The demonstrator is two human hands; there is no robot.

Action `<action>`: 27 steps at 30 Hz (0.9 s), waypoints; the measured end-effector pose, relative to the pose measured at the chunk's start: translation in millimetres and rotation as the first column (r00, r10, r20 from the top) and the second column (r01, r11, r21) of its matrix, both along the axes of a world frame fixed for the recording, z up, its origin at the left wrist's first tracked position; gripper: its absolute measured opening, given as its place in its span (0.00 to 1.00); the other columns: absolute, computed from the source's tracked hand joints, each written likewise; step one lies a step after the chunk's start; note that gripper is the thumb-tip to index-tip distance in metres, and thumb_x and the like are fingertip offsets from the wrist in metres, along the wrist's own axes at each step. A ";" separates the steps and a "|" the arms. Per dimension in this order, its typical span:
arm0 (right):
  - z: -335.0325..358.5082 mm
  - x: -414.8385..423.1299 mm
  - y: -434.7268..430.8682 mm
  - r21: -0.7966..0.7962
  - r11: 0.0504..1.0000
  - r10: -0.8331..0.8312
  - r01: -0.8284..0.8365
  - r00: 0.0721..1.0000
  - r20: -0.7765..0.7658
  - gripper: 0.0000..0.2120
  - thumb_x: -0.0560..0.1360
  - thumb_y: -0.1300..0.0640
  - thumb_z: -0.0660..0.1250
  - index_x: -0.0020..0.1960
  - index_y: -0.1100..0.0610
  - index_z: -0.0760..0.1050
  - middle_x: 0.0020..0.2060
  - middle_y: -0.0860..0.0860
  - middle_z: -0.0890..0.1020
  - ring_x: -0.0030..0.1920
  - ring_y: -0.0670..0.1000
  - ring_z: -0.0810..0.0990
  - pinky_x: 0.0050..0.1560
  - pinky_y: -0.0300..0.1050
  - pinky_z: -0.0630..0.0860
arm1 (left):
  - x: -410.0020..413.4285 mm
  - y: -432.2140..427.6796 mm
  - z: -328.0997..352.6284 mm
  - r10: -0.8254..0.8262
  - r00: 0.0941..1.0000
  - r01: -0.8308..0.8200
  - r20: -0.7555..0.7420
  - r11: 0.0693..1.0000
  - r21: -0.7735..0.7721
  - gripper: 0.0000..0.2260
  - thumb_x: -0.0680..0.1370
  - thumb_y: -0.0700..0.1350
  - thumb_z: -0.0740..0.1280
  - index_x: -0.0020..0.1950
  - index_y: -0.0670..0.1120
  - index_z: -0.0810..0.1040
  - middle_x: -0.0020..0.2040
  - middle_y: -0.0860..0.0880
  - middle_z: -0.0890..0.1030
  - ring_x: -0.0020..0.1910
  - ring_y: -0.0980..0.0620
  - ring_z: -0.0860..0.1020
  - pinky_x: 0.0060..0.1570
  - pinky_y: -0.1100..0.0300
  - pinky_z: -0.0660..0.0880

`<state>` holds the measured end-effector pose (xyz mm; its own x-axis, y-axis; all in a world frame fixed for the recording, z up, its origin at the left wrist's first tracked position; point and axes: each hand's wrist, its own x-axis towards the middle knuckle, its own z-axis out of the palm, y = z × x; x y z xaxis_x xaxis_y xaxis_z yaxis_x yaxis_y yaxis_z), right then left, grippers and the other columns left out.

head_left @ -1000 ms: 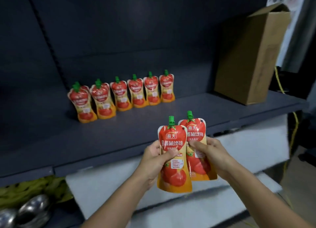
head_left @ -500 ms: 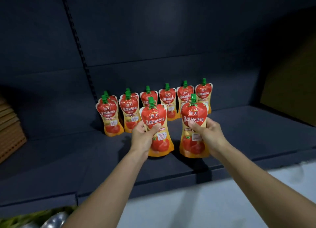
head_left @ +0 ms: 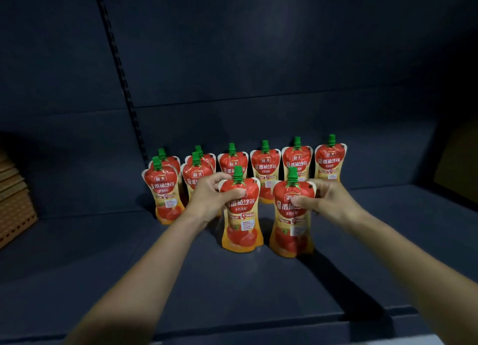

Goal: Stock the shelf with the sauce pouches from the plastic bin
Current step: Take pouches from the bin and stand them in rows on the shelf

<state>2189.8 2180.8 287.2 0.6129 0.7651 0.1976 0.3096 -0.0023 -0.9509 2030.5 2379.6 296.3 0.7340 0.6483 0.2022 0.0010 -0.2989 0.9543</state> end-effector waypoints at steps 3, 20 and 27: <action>6.4 15.6 4.9 -0.053 0.998 0.017 -0.013 0.997 0.072 0.06 0.70 0.61 0.74 0.46 0.60 0.81 0.43 0.50 0.86 0.41 0.50 0.85 0.32 0.40 0.77 | 2.3 13.8 22.4 -0.046 0.983 0.068 -0.176 0.991 0.119 0.15 0.71 0.39 0.76 0.55 0.46 0.79 0.55 0.48 0.83 0.49 0.51 0.82 0.39 0.65 0.77; 12.1 64.1 80.2 -0.047 0.997 -0.056 0.058 0.998 0.037 0.04 0.71 0.63 0.72 0.46 0.61 0.82 0.44 0.52 0.86 0.45 0.48 0.85 0.49 0.45 0.80 | 74.8 68.1 48.9 0.141 0.889 0.156 -0.435 0.800 0.580 0.15 0.70 0.39 0.76 0.50 0.52 0.75 0.58 0.47 0.77 0.54 0.47 0.78 0.50 0.49 0.81; 13.2 65.8 94.2 -0.034 0.997 -0.063 0.063 0.998 0.010 0.04 0.72 0.65 0.71 0.45 0.58 0.81 0.42 0.51 0.85 0.40 0.43 0.83 0.39 0.34 0.80 | 78.8 70.7 46.5 0.143 0.898 0.141 -0.415 0.800 0.583 0.14 0.71 0.39 0.76 0.50 0.51 0.75 0.57 0.47 0.78 0.54 0.47 0.79 0.51 0.48 0.81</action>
